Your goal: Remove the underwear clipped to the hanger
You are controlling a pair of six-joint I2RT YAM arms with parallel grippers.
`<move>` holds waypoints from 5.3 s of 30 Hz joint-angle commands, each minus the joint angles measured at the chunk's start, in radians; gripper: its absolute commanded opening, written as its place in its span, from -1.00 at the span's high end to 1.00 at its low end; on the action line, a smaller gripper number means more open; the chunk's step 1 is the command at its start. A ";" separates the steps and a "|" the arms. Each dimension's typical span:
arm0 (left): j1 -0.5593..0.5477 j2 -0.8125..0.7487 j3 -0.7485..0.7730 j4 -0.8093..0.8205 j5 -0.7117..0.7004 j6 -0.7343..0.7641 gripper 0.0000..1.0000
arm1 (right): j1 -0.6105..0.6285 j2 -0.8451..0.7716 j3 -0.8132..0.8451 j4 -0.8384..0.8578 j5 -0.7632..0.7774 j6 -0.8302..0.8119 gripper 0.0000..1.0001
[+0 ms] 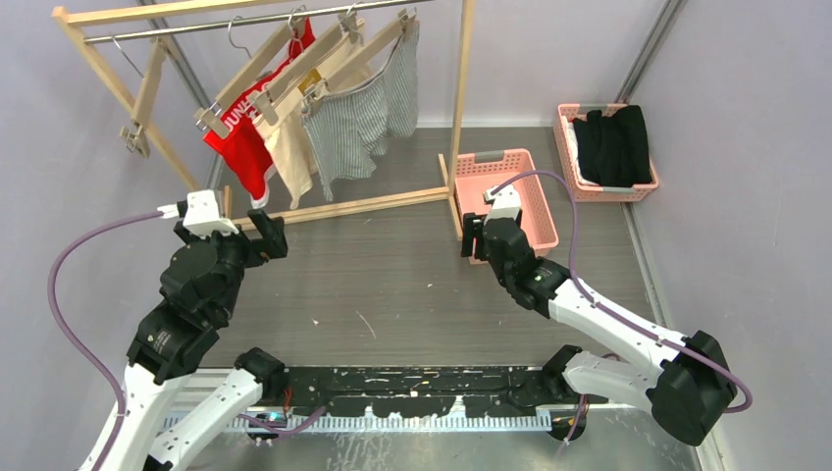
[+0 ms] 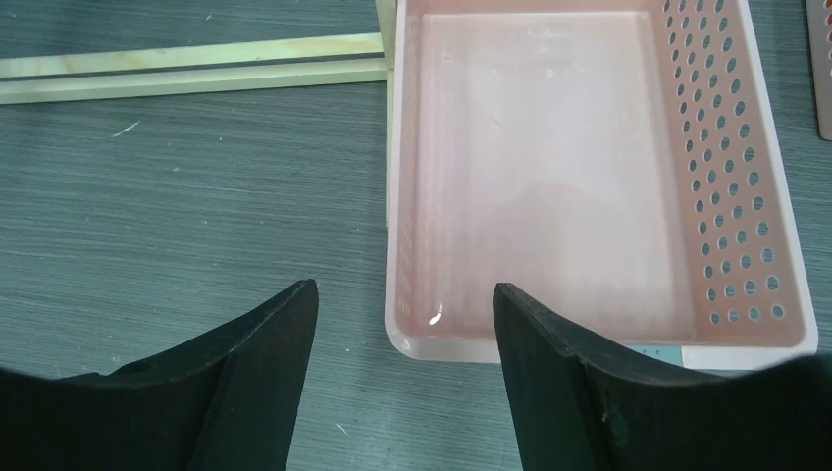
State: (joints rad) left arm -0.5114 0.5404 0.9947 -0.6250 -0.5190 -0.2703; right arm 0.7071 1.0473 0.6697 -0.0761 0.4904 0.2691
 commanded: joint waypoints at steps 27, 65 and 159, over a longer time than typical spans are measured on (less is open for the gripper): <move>-0.003 0.163 0.369 0.084 0.283 0.156 -0.96 | 0.020 -0.015 0.000 0.071 0.046 0.017 -0.42; 0.544 0.791 1.060 -0.059 0.493 0.280 -0.98 | 0.020 0.007 0.016 0.066 0.073 -0.030 -0.43; 0.577 0.993 1.411 -0.205 0.682 0.330 1.00 | 0.028 -0.006 -0.032 0.067 0.046 0.010 -0.42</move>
State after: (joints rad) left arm 0.0612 1.5929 2.3817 -1.0519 0.1856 0.0864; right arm 0.7288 1.0435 0.6415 -0.0528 0.5224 0.2653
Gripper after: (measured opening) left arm 0.140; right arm 0.712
